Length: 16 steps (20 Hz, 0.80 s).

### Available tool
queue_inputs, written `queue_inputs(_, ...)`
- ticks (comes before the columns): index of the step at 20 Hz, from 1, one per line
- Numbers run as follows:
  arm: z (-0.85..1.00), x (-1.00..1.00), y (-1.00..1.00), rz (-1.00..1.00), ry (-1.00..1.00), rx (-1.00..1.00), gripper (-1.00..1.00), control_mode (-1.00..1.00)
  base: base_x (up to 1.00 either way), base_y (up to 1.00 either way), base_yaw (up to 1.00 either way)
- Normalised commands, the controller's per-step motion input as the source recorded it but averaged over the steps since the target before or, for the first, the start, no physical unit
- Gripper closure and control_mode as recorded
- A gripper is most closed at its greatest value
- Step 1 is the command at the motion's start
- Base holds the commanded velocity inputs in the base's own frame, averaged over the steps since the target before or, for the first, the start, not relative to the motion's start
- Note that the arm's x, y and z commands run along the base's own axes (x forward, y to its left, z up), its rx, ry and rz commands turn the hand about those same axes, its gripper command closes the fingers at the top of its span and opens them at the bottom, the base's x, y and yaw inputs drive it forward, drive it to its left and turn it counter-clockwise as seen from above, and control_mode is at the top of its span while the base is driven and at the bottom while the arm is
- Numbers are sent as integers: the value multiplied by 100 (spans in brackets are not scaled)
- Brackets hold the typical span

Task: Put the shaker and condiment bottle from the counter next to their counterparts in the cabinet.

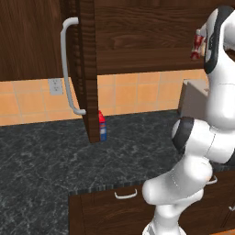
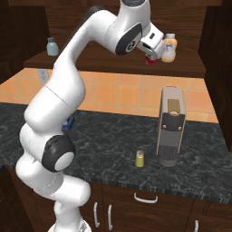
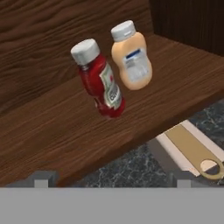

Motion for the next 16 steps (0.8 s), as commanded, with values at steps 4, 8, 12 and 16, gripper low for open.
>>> queue_inputs(4,-30,-100,55,0,-1,-9,-100,-100,0,0,0)
queue_inputs(8,-33,-98,47,-5,0,-10,-100,-100,0,0,0)
queue_inputs(12,-65,-84,48,-10,0,-15,-100,-100,0,0,0)
queue_inputs(16,-84,-60,55,-17,0,-23,-100,-100,0,0,0)
